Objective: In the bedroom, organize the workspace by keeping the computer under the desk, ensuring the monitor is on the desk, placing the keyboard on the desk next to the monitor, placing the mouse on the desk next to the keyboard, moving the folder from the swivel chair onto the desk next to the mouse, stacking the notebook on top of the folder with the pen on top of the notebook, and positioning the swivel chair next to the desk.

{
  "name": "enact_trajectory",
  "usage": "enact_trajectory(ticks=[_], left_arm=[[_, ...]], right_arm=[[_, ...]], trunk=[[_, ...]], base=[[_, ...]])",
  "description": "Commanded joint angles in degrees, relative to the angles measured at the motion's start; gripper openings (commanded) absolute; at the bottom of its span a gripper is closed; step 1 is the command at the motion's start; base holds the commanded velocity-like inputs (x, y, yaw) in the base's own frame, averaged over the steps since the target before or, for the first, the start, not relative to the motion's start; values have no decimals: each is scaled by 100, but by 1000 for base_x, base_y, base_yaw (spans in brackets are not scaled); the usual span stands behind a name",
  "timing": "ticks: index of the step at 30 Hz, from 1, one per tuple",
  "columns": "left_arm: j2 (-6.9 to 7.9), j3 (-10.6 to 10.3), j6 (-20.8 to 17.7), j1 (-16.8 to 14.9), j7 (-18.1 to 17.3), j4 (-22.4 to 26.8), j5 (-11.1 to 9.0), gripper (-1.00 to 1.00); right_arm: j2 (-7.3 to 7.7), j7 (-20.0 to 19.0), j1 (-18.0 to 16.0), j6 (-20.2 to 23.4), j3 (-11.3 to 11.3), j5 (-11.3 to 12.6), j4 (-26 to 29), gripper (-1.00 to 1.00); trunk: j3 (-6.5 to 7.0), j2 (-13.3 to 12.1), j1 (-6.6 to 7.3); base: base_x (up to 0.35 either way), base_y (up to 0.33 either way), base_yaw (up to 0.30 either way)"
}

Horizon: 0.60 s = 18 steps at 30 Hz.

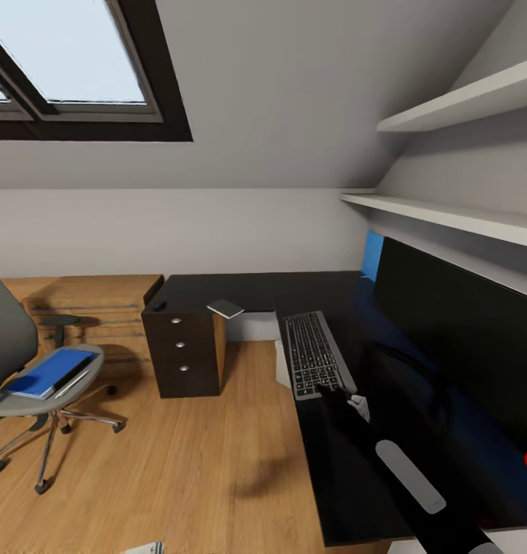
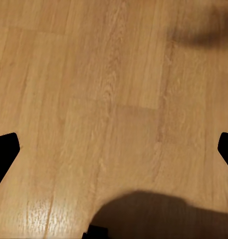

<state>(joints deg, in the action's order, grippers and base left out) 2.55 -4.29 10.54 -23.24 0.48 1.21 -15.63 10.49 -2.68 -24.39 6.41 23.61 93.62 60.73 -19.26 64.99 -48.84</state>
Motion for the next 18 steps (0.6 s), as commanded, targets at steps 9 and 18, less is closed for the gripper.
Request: enact_trajectory(ticks=[9,18], left_arm=[[0,-46,18,-5,5,-7,-46,100],[0,-46,18,-5,8,-7,-46,100]], right_arm=[[29,-31,-4,0,-21,60,0,-100],[29,-36,-4,-4,-21,49,-1,-100]], trunk=[[-7,4,0],[-7,4,0]], base=[[0,-88,113],[0,-310,2]])
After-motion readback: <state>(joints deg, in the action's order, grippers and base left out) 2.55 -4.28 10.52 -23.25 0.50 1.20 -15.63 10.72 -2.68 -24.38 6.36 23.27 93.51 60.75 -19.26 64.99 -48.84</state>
